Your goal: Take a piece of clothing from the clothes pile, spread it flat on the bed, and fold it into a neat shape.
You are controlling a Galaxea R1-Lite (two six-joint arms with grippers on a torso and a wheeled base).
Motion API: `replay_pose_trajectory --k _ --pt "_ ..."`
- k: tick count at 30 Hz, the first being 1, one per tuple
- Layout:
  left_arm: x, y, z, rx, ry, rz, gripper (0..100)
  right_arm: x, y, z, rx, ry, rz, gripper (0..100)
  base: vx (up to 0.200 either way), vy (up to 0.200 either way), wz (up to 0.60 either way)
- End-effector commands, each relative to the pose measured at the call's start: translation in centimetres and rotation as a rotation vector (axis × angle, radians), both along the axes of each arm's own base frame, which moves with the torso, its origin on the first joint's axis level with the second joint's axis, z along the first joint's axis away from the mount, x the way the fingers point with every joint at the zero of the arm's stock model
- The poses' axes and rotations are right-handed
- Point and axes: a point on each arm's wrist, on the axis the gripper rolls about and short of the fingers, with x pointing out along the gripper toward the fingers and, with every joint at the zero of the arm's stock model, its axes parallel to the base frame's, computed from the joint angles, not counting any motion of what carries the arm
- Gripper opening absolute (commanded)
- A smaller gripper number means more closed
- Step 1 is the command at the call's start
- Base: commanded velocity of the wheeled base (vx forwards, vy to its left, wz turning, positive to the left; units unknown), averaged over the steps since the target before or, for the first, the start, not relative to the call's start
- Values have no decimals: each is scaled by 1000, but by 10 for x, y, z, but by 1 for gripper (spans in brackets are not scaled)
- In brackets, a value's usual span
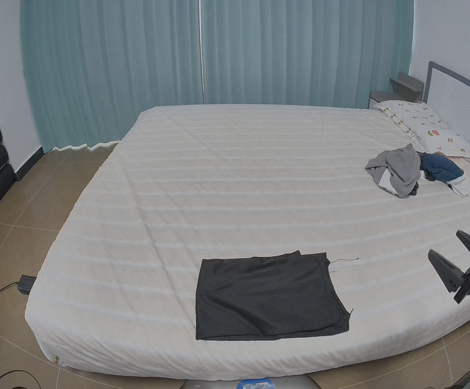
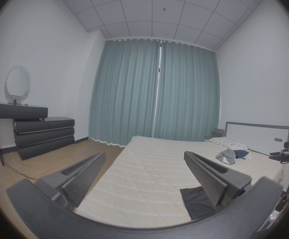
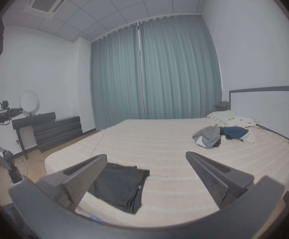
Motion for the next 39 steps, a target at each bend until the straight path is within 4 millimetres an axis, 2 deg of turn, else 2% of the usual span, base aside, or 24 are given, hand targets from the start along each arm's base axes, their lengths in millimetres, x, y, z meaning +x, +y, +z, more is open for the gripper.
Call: replay_pose_trajectory --k 1,3,5,11,16,22,30,31,35,39 --pt "-42 3 -10 69 -103 173 100 -56 -5 24 -34 -162 18 100 0 0 0" --pt "-46 3 -11 86 -108 195 100 -64 -5 25 -36 -155 29 100 0 0 0" --pt "-58 2 -18 142 -127 240 100 -88 -6 25 -71 -128 41 100 0 0 0" --pt "-73 0 -29 189 -150 284 100 -124 -9 15 -130 -107 39 100 0 0 0" --pt "-72 0 -32 191 -146 278 100 -136 -9 12 -148 -121 -2 100 0 0 0" --pt "-64 -1 -43 199 -110 243 100 -150 -7 -15 -157 -161 -28 100 0 0 0" --pt "-55 -3 -51 172 -173 157 100 -143 -7 -23 -159 -167 -50 100 0 0 0" --pt "-47 -3 -59 172 -208 154 100 -138 -8 -27 -156 -214 -78 100 0 0 0" --pt "-38 -3 -74 182 -350 139 100 -123 -8 -47 -172 -316 -103 100 0 0 0" --pt "-37 -4 -76 186 -373 122 100 -122 -8 -47 -189 -332 -110 100 0 0 0"
